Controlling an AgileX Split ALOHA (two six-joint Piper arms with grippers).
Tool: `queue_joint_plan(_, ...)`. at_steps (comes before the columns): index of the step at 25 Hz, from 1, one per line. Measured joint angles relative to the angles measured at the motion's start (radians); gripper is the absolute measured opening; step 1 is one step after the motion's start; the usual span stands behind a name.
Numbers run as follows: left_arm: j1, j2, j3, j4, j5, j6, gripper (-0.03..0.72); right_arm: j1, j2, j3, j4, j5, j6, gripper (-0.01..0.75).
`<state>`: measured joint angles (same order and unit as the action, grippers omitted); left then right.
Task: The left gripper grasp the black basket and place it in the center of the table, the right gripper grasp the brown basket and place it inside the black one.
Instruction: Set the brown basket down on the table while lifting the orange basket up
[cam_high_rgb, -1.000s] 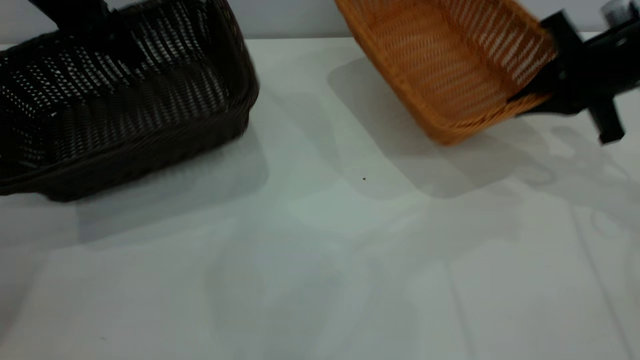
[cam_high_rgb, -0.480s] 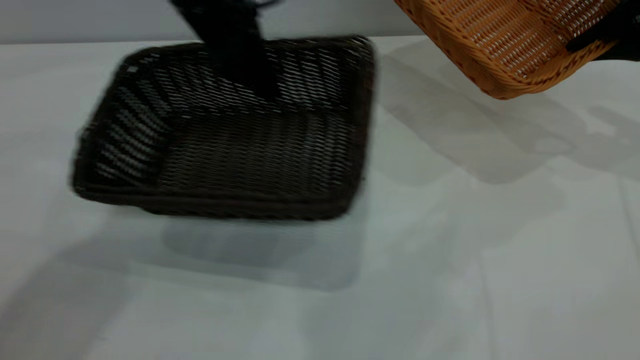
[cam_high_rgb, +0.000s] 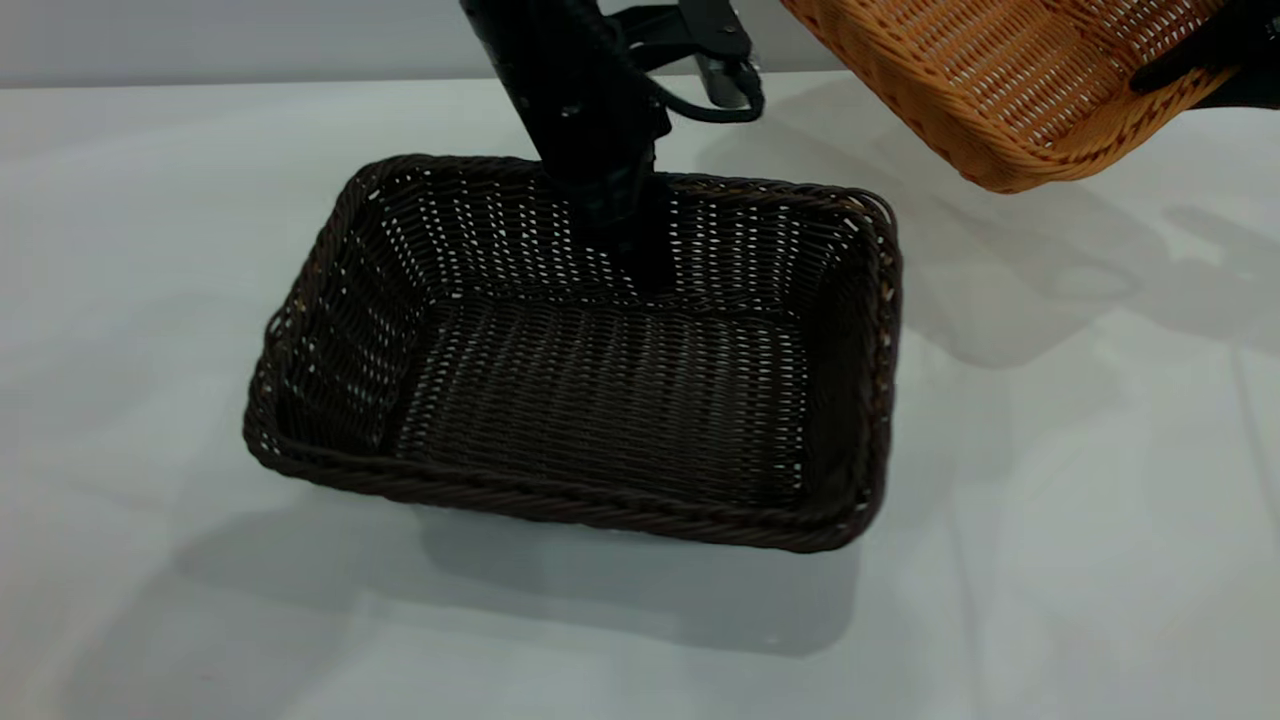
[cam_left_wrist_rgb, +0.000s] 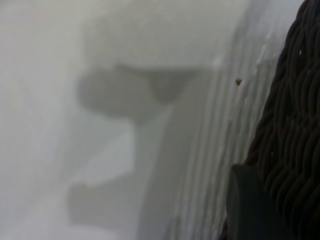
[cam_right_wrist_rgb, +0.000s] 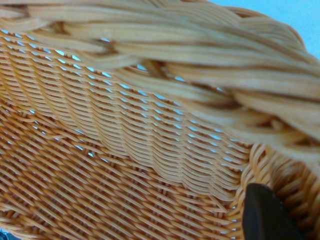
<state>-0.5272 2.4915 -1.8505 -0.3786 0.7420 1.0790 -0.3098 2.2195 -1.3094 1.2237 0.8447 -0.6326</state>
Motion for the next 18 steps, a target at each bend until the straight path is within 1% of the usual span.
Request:
queue_joint_plan(6, -0.005, 0.000, -0.005, 0.004, -0.001, -0.045, 0.242, 0.000, 0.000, 0.000, 0.000, 0.013, 0.000, 0.076)
queue_joint_plan(9, -0.005, 0.000, -0.005, 0.005, 0.004, -0.045, 0.268, 0.000, 0.000, 0.000, -0.001, 0.015, 0.000, 0.076)
queue_joint_plan(11, -0.005, 0.000, -0.005, 0.004, 0.009, -0.047, 0.316, 0.000, 0.000, 0.000, -0.001, 0.017, 0.000, 0.076)
queue_joint_plan(14, -0.005, 0.000, -0.005, 0.006, 0.010, -0.049, 0.439, 0.000, 0.000, 0.000, -0.006, 0.018, 0.000, 0.076)
queue_joint_plan(16, -0.005, -0.005, -0.005, 0.015, 0.003, -0.059, 0.506, 0.000, 0.000, 0.000, -0.009, 0.018, 0.000, 0.076)
queue_joint_plan(18, -0.004, -0.020, -0.005, 0.030, 0.002, -0.091, 0.554, 0.000, 0.000, 0.000, -0.009, 0.022, 0.000, 0.076)
